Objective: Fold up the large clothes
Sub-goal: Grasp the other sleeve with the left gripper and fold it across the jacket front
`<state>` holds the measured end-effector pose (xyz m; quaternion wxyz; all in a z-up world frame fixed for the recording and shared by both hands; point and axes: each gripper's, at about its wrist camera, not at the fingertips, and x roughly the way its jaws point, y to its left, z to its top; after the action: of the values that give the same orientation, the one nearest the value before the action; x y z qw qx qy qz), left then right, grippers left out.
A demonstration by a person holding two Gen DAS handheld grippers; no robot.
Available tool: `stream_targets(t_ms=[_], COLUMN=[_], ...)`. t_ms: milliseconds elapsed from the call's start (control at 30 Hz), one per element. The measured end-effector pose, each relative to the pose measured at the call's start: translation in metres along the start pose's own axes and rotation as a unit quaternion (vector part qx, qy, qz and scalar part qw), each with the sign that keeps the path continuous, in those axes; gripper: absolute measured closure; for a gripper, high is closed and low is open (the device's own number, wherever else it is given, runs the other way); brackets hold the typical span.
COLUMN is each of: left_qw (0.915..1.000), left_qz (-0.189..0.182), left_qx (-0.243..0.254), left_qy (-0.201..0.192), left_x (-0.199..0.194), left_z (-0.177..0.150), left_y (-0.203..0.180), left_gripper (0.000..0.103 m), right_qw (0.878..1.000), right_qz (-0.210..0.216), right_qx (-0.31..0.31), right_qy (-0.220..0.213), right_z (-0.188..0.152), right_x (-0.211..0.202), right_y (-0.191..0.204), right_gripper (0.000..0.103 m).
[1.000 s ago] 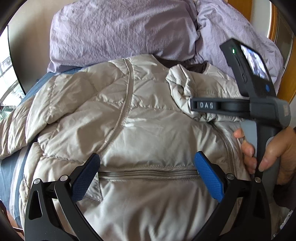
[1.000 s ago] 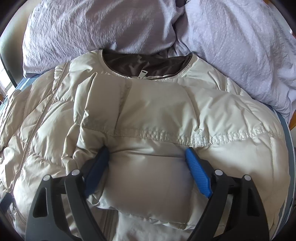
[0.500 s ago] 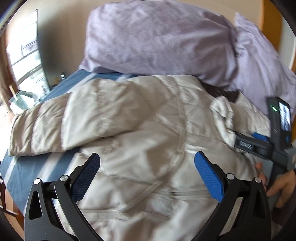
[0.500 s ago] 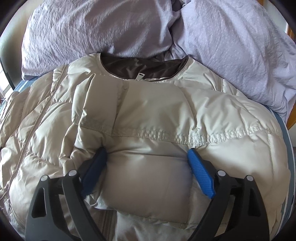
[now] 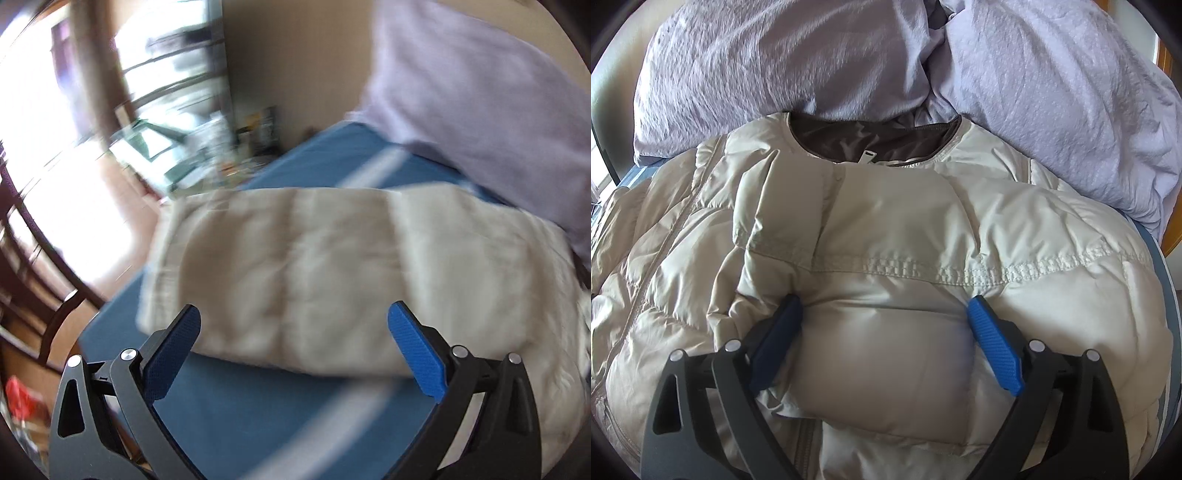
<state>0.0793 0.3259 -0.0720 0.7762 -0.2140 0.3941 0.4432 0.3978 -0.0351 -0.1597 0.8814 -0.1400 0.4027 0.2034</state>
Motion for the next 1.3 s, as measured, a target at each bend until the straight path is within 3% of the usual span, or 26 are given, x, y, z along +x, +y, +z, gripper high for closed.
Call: stream_targets(t_ms=[100,233,467,600,733,900,1133,1300], left_qw=[0.9987,0.9955,0.9925,0.9935,0.9926,0.9943,0.9904,0.9771], left_qz=[0.027,0.042,0.025,0.019,-0.004,-0.019,-0.097,-0.187], left_qx=[-0.037,-0.068,-0.105,-0.104,-0.117,-0.104,-0.083,-0.036], left_qy=[0.022,0.051,0.058,0.041,0.032,0.015,-0.054,-0.096], left_x=[0.018,0.037,0.044,0.040,0.039,0.027,-0.028,-0.078], left_z=[0.007,0.007,0.000,-0.001,0.000,0.010,0.046,0.064], left_y=[0.032,0.053,0.065,0.061,0.063,0.053,0.014,-0.048], left_gripper=[0.002,0.010,0.016,0.039,0.073,0.085,0.087,0.087], right_qw=[1.000,1.000,1.000,1.000,1.000,1.000,1.000,1.000], right_qz=[0.001,0.000,0.000,0.000,0.000,0.004,0.008,0.012], right_qx=[0.001,0.002,0.003,0.003,0.003,0.005,0.008,0.012], right_qy=[-0.001,-0.002,-0.002,-0.003,-0.003,-0.004,0.002,0.009], right_z=[0.000,0.000,-0.001,-0.001,-0.001,-0.001,0.000,0.000], right_x=[0.000,0.000,0.000,0.000,0.000,-0.001,-0.001,-0.003], right_y=[0.000,0.001,0.000,0.000,0.000,0.000,0.000,-0.002], right_gripper=[0.012,0.012,0.012,0.012,0.012,0.012,0.011,0.011])
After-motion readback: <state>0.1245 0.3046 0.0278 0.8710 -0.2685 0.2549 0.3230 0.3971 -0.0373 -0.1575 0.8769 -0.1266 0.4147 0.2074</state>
